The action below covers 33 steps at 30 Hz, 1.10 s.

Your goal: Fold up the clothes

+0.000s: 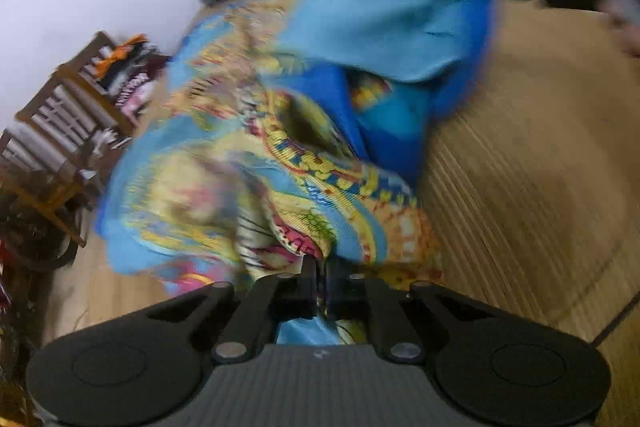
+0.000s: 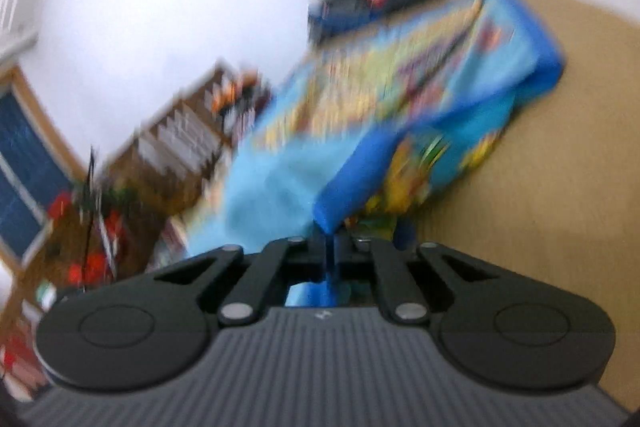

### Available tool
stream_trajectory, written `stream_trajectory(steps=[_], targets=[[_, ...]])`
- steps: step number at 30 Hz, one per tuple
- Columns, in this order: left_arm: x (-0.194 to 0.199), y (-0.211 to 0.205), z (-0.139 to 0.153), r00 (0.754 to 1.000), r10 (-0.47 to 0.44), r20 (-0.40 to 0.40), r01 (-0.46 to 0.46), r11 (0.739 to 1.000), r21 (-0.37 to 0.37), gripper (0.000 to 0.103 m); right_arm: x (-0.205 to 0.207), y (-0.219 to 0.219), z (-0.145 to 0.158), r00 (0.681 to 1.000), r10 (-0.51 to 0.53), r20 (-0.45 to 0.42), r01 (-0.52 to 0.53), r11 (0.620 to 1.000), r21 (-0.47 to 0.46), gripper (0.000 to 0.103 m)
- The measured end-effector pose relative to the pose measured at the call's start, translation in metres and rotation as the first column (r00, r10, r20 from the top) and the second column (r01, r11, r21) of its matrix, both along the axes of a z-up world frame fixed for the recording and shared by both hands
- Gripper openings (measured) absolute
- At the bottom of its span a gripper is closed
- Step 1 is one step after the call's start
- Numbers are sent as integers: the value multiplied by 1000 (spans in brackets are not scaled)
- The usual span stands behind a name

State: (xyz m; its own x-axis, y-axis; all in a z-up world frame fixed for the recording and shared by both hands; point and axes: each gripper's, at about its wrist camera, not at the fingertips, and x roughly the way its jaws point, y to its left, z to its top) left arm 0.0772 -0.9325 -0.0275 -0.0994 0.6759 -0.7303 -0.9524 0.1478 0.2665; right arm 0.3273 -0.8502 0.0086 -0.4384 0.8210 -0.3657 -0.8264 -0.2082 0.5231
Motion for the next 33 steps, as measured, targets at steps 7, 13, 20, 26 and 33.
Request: stream_trajectory(steps=[7,13,20,26,33], targets=[[-72,-51,132,990,19,138,-54,966,253,3,93,-111,126,964,-263,40,232,904,359,4],[-70,-100,186,953,-193,232,109,938,329,3,133,-227,196,864,-497,78,372,734,568,4],[-43,-116,175,928,-335,160,269,903,334,7,137,-320,218,715,-694,84,492,586,644,4],[-43,-84,118,947,-273,169,246,955,165,10,139,-294,163,543,-728,418,581,685,439,8],[-83,-57,42,976,-118,183,137,986,-98,24,83,-230,39,392,-346,852,466,874,140,36]])
